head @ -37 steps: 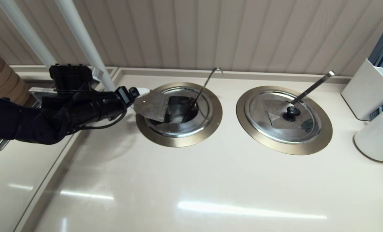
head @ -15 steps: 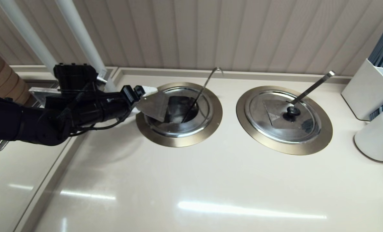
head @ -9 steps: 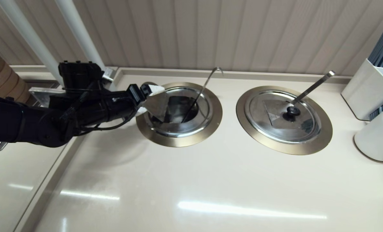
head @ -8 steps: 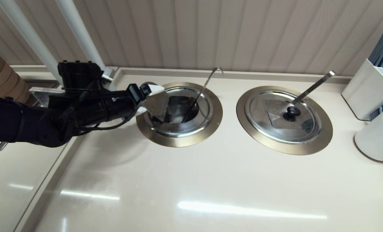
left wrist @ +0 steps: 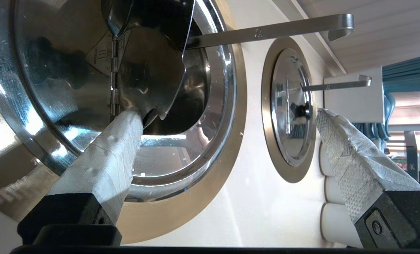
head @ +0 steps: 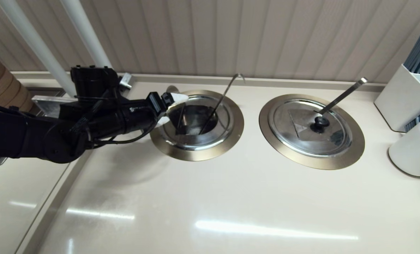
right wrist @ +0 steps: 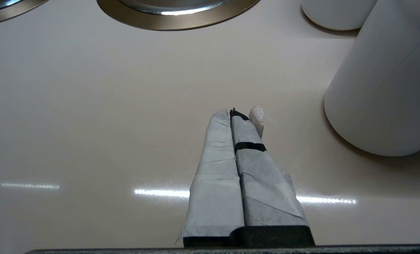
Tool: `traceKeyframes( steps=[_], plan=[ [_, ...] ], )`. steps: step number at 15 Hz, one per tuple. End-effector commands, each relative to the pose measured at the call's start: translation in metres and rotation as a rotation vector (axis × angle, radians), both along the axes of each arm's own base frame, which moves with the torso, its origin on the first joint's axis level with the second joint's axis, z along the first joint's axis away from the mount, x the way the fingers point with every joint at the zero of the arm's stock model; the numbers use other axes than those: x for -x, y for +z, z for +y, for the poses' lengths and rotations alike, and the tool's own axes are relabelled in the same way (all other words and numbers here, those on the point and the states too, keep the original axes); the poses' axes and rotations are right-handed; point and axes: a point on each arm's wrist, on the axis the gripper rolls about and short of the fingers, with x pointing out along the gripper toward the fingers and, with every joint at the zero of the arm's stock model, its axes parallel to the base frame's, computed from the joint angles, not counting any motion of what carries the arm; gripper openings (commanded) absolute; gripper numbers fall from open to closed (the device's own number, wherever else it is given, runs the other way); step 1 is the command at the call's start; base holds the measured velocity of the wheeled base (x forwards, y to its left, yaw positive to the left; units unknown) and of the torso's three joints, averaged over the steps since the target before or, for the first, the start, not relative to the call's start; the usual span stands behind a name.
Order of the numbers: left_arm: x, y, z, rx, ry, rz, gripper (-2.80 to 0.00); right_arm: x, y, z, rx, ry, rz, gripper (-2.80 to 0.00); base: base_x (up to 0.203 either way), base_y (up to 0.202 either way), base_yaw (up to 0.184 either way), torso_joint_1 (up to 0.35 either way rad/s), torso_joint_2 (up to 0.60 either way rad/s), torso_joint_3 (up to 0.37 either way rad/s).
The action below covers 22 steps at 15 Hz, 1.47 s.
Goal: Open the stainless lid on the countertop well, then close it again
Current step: Close the lid, then put the spoon in the groove
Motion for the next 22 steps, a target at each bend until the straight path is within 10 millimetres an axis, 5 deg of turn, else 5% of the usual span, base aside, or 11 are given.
traceKeyframes(
  steps=[1, 16, 22],
  plan=[
    [0.001, 0.0, -0.004, 0.004, -0.014, 0.001, 0.0, 0.0, -0.001, 0.0, 0.0, 0.0, 0.004, -2.8, 0.0, 0.0, 0.0, 0.0, 0.0, 0.0],
    [0.003, -0.015, -0.034, -0.017, -0.088, 0.037, 0.0, 0.0, -0.001, 0.0, 0.0, 0.0, 0.004, -2.8, 0.0, 0.0, 0.0, 0.0, 0.0, 0.0],
    [0.009, -0.004, -0.03, -0.03, -0.08, -0.014, 0.0, 0.0, -0.001, 0.0, 0.0, -0.001, 0.004, -2.8, 0.0, 0.0, 0.0, 0.0, 0.0, 0.0]
  ],
)
